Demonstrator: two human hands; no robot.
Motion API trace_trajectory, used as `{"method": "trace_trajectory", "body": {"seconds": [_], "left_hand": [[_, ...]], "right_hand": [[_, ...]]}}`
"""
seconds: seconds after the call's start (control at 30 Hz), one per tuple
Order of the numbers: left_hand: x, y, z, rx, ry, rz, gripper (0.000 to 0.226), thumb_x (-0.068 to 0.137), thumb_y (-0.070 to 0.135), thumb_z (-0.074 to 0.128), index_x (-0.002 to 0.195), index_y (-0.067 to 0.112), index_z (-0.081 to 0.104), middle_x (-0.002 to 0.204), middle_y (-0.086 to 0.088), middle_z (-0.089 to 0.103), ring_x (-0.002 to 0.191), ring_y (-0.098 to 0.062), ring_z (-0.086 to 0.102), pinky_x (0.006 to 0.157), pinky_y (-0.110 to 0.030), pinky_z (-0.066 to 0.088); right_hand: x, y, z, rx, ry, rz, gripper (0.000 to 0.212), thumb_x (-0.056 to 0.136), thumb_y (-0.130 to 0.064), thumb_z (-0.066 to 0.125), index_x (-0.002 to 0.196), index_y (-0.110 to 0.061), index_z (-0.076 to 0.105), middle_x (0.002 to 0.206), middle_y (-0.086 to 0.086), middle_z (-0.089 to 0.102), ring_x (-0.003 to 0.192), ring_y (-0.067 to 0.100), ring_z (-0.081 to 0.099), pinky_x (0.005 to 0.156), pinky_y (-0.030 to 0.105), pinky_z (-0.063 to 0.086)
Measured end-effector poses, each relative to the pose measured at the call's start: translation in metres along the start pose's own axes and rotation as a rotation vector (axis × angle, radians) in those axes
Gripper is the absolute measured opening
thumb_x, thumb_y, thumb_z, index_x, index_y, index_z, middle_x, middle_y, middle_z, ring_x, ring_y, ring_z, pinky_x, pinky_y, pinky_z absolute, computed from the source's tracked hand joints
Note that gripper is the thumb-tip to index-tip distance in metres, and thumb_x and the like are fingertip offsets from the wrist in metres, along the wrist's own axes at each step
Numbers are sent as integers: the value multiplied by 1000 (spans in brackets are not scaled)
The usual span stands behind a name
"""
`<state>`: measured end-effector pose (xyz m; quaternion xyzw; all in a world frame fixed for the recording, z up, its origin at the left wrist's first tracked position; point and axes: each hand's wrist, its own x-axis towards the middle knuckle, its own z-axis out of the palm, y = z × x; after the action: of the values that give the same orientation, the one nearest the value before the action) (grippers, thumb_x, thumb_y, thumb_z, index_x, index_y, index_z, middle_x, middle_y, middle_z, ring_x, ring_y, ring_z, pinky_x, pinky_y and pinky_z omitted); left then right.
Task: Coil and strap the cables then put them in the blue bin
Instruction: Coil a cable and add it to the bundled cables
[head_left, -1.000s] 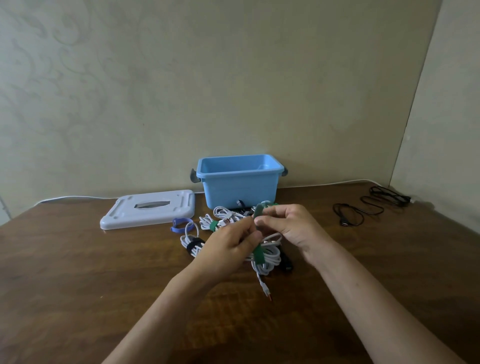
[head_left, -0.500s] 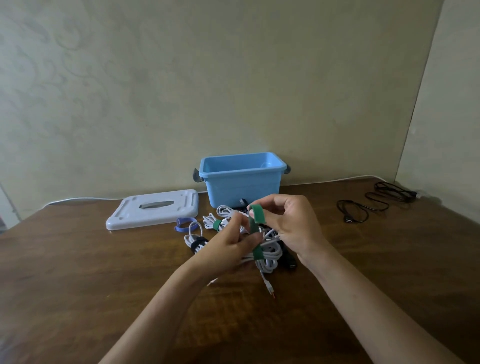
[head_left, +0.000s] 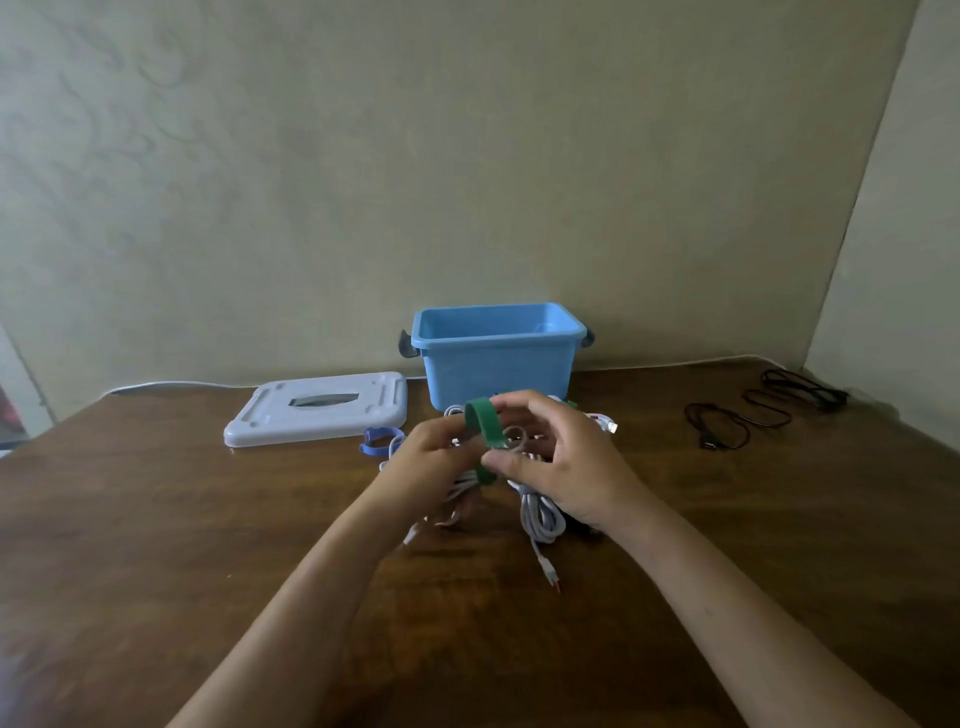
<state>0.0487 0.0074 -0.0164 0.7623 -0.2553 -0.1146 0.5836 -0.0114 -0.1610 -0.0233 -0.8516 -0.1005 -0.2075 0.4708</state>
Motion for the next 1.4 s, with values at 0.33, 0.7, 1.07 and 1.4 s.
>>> {"method": "trace_trajectory", "body": {"seconds": [0.33, 0.7, 1.07, 1.4], "left_hand": [[7, -6, -4, -2, -19, -52, 23, 103, 23, 52, 109, 3, 63, 74, -22, 62, 43, -22, 54, 37, -24, 39], [10, -11, -1, 366, 189, 245, 29, 98, 26, 60, 76, 7, 68, 70, -6, 64, 66, -17, 57, 60, -32, 43], [3, -9, 0, 219, 161, 296, 23, 87, 29, 64, 71, 17, 76, 70, -1, 68, 74, -24, 63, 71, -53, 53], [8, -12, 0, 639, 149, 490, 33, 96, 31, 61, 69, 17, 73, 64, 8, 65, 63, -12, 59, 56, -23, 46]], "right_hand": [[-4, 5, 7, -246, 43, -175, 31, 78, -27, 87, 102, -32, 68, 101, -20, 64, 100, -1, 63, 87, 12, 48], [-3, 13, 7, -182, 117, -139, 29, 75, -37, 87, 99, -25, 77, 97, -15, 74, 95, 1, 67, 86, 19, 52], [-1, 14, 3, -160, 67, -71, 33, 76, -39, 86, 106, -26, 78, 99, -16, 76, 94, 0, 67, 77, 15, 47], [0, 20, 0, -105, 56, -87, 23, 78, -37, 86, 83, -19, 72, 72, -12, 67, 68, 7, 62, 61, 22, 48]]}}
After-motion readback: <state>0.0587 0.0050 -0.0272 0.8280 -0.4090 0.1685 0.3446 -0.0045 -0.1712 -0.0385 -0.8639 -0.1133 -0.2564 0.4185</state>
